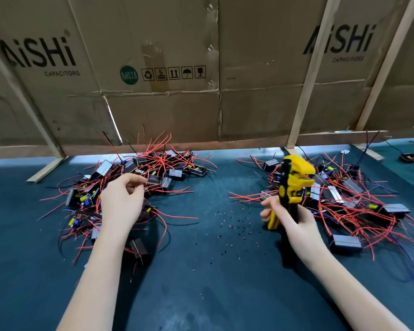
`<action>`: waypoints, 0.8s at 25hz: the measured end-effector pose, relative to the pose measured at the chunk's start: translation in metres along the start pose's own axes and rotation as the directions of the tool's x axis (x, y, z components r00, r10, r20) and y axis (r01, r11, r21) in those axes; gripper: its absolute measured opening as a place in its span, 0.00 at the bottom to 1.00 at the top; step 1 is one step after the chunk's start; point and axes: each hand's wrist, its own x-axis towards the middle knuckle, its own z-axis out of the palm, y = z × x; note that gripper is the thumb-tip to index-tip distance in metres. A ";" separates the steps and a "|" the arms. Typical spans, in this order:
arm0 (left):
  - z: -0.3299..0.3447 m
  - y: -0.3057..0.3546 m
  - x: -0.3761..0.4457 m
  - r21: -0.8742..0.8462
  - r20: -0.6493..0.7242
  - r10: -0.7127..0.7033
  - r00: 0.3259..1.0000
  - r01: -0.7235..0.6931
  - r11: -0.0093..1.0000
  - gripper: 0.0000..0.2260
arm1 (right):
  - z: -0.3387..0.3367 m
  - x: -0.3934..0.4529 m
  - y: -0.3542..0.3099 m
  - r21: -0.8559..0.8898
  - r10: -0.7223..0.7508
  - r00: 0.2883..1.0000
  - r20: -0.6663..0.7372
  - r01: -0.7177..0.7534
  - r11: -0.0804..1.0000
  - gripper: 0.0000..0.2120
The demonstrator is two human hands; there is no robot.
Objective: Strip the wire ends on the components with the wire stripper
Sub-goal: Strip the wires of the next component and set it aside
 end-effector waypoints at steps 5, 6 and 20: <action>0.015 -0.007 0.000 0.070 0.226 0.212 0.951 -0.232 0.970 0.11 | -0.002 0.004 -0.003 0.051 0.035 0.996 -0.084 -0.030 0.998 0.26; 0.019 -0.007 0.000 0.094 0.282 0.267 0.922 -0.303 0.948 0.13 | -0.002 0.004 -0.003 0.050 0.035 0.996 -0.078 -0.032 0.998 0.25; 0.054 -0.018 0.000 0.535 0.506 0.115 0.855 -0.415 0.736 0.33 | -0.003 0.005 -0.004 0.108 0.038 0.999 -0.035 -0.034 0.994 0.24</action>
